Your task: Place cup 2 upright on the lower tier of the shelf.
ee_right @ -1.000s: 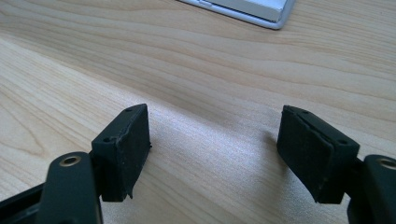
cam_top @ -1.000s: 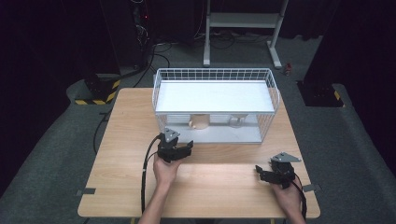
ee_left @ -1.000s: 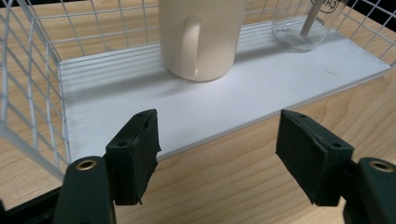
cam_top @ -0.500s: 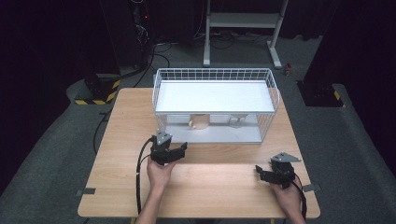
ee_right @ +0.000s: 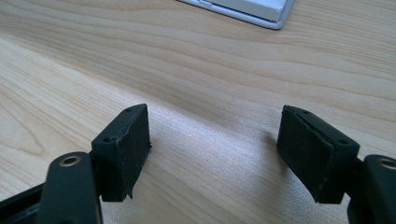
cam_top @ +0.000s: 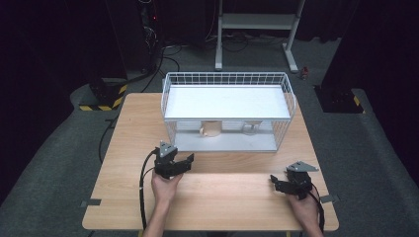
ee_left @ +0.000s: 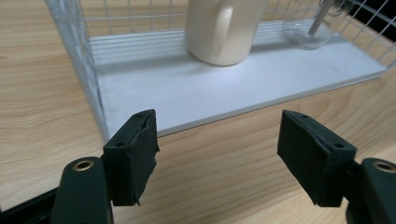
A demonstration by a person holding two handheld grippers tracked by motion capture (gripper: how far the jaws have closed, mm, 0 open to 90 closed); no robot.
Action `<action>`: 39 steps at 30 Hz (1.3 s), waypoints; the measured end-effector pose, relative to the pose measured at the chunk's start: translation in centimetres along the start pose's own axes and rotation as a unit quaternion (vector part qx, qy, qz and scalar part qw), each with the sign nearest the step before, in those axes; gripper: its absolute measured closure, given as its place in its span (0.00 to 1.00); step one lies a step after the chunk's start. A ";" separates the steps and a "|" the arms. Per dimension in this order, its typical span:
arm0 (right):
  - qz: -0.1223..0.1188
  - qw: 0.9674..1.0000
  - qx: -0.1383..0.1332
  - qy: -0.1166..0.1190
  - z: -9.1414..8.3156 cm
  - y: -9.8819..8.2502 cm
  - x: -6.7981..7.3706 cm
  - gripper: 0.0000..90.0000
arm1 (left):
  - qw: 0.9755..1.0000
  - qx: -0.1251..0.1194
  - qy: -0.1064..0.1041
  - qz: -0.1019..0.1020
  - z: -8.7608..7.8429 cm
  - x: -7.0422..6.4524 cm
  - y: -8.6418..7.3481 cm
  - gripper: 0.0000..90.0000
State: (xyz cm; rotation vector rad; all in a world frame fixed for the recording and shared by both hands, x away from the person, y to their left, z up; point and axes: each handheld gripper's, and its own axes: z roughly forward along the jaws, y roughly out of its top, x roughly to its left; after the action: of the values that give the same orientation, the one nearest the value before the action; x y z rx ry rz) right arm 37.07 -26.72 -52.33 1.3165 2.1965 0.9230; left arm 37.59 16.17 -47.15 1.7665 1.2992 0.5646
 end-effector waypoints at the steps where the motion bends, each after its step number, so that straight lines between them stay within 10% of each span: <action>1: -0.001 1.000 0.000 0.000 0.0 0.0 0.0 0.28 | 1.000 0.004 0.001 0.006 -0.1 0.0 -0.1 0.32; 39: -0.001 1.000 0.000 0.000 0.0 0.0 0.0 0.28 | 1.000 0.010 -0.001 0.004 -2.0 0.7 -2.9 0.30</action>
State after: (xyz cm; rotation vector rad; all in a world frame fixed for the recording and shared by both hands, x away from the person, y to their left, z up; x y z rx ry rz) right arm 37.07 -26.73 -52.33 1.3133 2.1968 0.9226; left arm 34.75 17.81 -48.58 1.7896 1.3002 0.5563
